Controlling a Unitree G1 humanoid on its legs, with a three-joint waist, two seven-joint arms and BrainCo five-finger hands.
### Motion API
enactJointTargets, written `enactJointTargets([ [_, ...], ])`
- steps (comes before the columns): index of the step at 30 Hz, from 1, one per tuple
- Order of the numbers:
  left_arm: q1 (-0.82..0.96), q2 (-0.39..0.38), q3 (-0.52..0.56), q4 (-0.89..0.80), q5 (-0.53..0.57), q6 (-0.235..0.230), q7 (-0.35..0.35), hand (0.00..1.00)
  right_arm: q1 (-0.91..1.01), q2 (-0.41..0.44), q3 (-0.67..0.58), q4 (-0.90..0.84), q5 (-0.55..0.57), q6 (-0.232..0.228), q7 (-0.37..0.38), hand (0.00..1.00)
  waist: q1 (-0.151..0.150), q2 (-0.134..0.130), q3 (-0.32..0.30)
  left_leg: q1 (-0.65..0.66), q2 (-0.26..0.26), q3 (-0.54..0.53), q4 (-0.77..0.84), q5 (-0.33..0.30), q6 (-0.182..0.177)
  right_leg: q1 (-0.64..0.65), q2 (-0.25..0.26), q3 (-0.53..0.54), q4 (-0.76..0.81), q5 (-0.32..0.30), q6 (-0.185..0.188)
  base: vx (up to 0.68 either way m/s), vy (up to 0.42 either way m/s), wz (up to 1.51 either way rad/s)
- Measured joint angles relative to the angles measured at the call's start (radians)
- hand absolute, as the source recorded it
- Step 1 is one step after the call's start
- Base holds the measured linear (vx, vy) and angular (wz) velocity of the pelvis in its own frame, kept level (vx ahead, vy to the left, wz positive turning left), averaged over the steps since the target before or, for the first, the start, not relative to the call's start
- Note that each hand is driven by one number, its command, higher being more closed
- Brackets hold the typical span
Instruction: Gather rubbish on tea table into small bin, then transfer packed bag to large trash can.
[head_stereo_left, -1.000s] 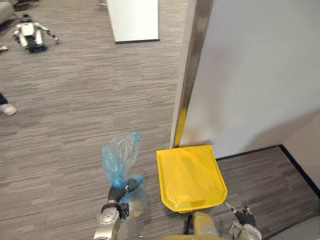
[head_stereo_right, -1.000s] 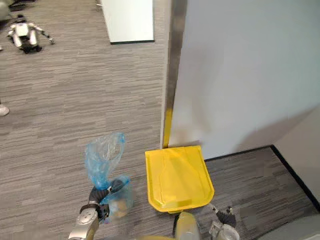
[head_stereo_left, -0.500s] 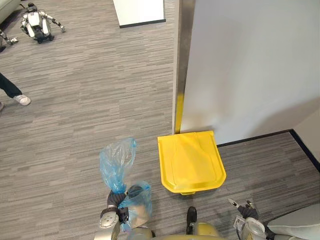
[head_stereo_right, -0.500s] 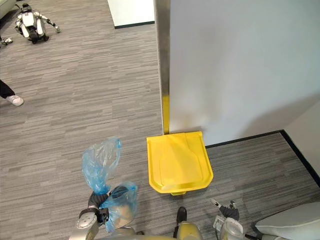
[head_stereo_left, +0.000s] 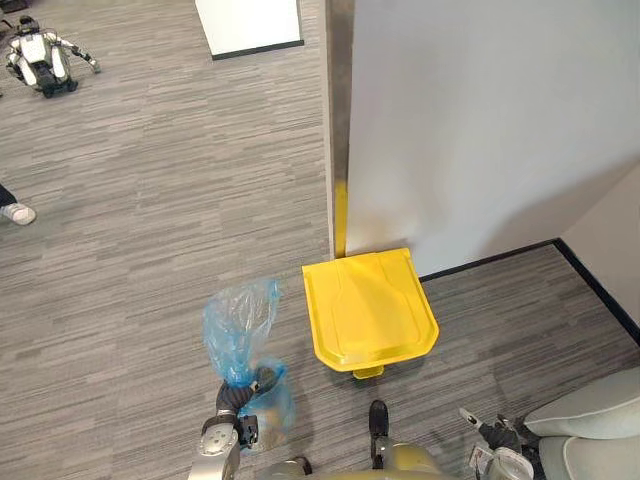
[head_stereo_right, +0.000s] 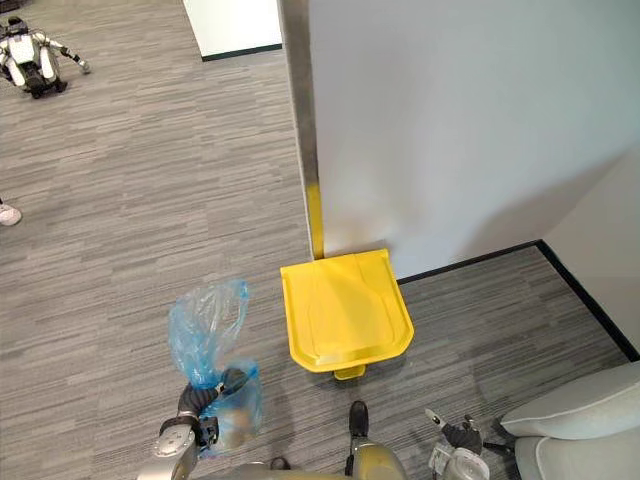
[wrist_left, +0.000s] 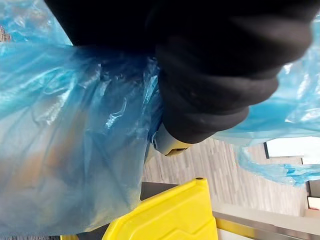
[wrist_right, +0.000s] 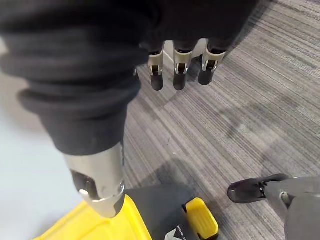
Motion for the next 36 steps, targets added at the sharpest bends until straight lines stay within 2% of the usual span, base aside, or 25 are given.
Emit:
enactJointTargets([
  [3, -0.007, 0.021, 0.000, 0.003, 0.001, 0.000, 0.000, 1.00, -0.046, -0.003, 0.038, -0.005, -0.006, 0.000, 0.001, 0.00, 0.007, -0.011, 0.024, -0.009, 0.013, 0.039, 0.067, -0.041, 0.013, -0.059, 0.016, 0.048, 0.119, -0.040, -0.001, 0.02, 0.049, -0.56],
  [6, -0.042, 0.037, 0.000, 0.003, 0.002, 0.000, 0.001, 1.00, -0.059, -0.007, 0.055, -0.012, -0.017, -0.002, 0.000, 0.00, 0.012, -0.026, 0.038, -0.056, 0.015, 0.066, 0.122, -0.056, 0.038, -0.121, 0.008, 0.073, 0.187, -0.049, 0.023, -0.06, 0.049, -0.17],
  [7, -0.045, 0.042, 0.002, 0.002, 0.003, -0.001, 0.001, 1.00, -0.069, -0.008, 0.066, -0.011, -0.017, -0.002, 0.000, 0.00, 0.011, -0.016, 0.044, -0.060, 0.024, 0.082, 0.121, -0.055, 0.042, -0.131, -0.001, 0.065, 0.231, -0.093, 0.013, -0.05, 0.008, -0.05],
  [8, -0.048, 0.051, 0.004, 0.002, 0.002, -0.001, 0.001, 1.00, -0.066, -0.006, 0.073, -0.008, -0.019, 0.002, 0.000, 0.00, 0.006, -0.023, 0.045, -0.053, 0.023, 0.082, 0.120, -0.056, 0.043, -0.160, -0.024, 0.007, 0.455, -0.234, -0.015, 0.00, -0.002, 0.06],
  [9, -0.038, 0.054, 0.004, -0.006, 0.002, -0.001, 0.001, 1.00, -0.056, -0.007, 0.072, -0.007, -0.019, 0.002, 0.000, 0.00, 0.006, -0.010, 0.049, -0.031, 0.022, 0.084, 0.106, -0.055, 0.041, -0.128, -0.044, -0.038, 0.562, -0.329, 0.007, 0.08, -0.011, -0.01],
  [10, -0.023, 0.054, 0.009, -0.015, 0.002, -0.001, 0.001, 1.00, -0.054, -0.007, 0.073, -0.007, -0.019, 0.002, 0.001, 0.00, 0.010, -0.022, 0.037, -0.015, 0.019, 0.088, 0.107, -0.054, 0.039, -0.086, -0.050, -0.049, 0.520, -0.361, 0.023, 0.12, -0.031, -0.18],
  [11, -0.016, 0.055, 0.013, -0.019, 0.002, -0.001, 0.001, 1.00, -0.055, -0.008, 0.075, -0.008, -0.019, 0.001, 0.001, 0.00, 0.019, -0.038, 0.023, -0.018, 0.011, 0.093, 0.105, -0.050, 0.034, -0.067, -0.046, -0.045, 0.457, -0.366, 0.014, 0.10, -0.051, -0.46],
  [12, -0.014, 0.044, 0.013, -0.018, 0.002, 0.000, 0.001, 1.00, -0.074, -0.022, 0.075, -0.008, -0.019, -0.003, 0.001, 0.00, 0.032, -0.011, 0.009, -0.042, 0.018, 0.099, 0.099, -0.043, 0.027, -0.056, -0.017, -0.032, 0.365, -0.330, -0.008, 0.07, -0.023, -0.63],
  [13, -0.017, 0.034, 0.013, -0.021, 0.001, 0.000, 0.000, 1.00, -0.094, -0.034, 0.075, -0.007, -0.019, -0.007, 0.000, 0.00, 0.036, 0.005, 0.008, -0.057, 0.028, 0.114, 0.086, -0.021, 0.024, -0.047, 0.005, -0.011, 0.294, -0.282, -0.012, 0.05, -0.022, -0.64],
  [17, -0.021, 0.021, 0.009, -0.020, -0.001, 0.000, 0.001, 1.00, -0.083, -0.041, 0.074, 0.000, -0.019, -0.004, -0.001, 0.00, 0.034, 0.009, 0.008, -0.018, 0.024, 0.118, 0.082, 0.030, 0.013, 0.042, 0.016, 0.028, 0.154, -0.206, -0.016, 0.07, -0.018, -0.39],
  [18, -0.039, 0.021, 0.002, -0.017, -0.001, -0.001, 0.000, 1.00, -0.058, -0.045, 0.073, 0.000, -0.019, -0.003, -0.014, 0.00, 0.032, 0.007, 0.006, -0.004, 0.003, 0.084, 0.090, 0.057, 0.014, 0.112, 0.000, 0.044, 0.038, -0.140, -0.008, 0.04, 0.050, -0.20],
  [22, -0.036, 0.021, 0.000, 0.002, -0.001, 0.000, 0.000, 1.00, -0.057, -0.045, 0.074, 0.000, -0.019, -0.003, -0.015, 0.00, 0.034, 0.006, 0.006, -0.014, -0.005, 0.061, 0.092, 0.057, 0.014, 0.135, -0.007, 0.038, -0.016, -0.099, -0.012, -0.05, 0.036, 0.04],
  [27, -0.029, 0.017, -0.021, 0.007, -0.002, -0.001, 0.001, 1.00, -0.052, -0.043, 0.075, 0.008, -0.010, -0.003, -0.016, 0.00, 0.037, -0.005, 0.013, -0.050, -0.007, 0.000, 0.169, 0.056, 0.013, 0.140, -0.019, 0.001, 0.005, -0.097, -0.015, -0.10, 0.010, 0.25],
  [30, -0.004, 0.011, -0.019, 0.007, -0.003, -0.001, 0.001, 1.00, -0.061, -0.044, 0.075, 0.007, -0.009, -0.005, -0.016, 0.00, 0.034, 0.002, 0.011, -0.015, -0.005, -0.018, 0.080, 0.049, 0.013, 0.121, -0.004, 0.014, -0.006, -0.093, -0.020, -0.17, 0.008, -0.10],
  [31, -0.006, 0.010, -0.019, 0.007, -0.003, -0.001, 0.001, 1.00, -0.059, -0.045, 0.073, 0.007, -0.008, -0.008, -0.016, 0.00, 0.032, 0.007, 0.009, -0.009, -0.001, -0.028, 0.040, 0.028, 0.019, 0.122, 0.009, 0.013, -0.025, -0.080, -0.030, -0.13, 0.007, -0.07],
  [33, -0.014, 0.013, -0.016, 0.017, -0.006, 0.000, 0.004, 1.00, -0.056, -0.033, 0.071, 0.008, -0.008, -0.008, -0.016, 0.00, 0.036, -0.009, 0.018, -0.025, -0.004, -0.020, 0.029, 0.017, 0.019, 0.116, 0.005, 0.025, -0.065, -0.044, -0.029, -0.14, 0.017, -0.17],
  [36, -0.001, 0.010, -0.016, 0.039, -0.008, 0.007, 0.003, 1.00, -0.023, -0.032, 0.071, 0.008, -0.008, -0.007, -0.017, 0.00, 0.033, -0.009, 0.017, -0.018, -0.007, -0.006, 0.028, 0.015, 0.022, 0.123, 0.004, 0.048, -0.066, -0.045, -0.029, -0.11, 0.025, -0.18],
])
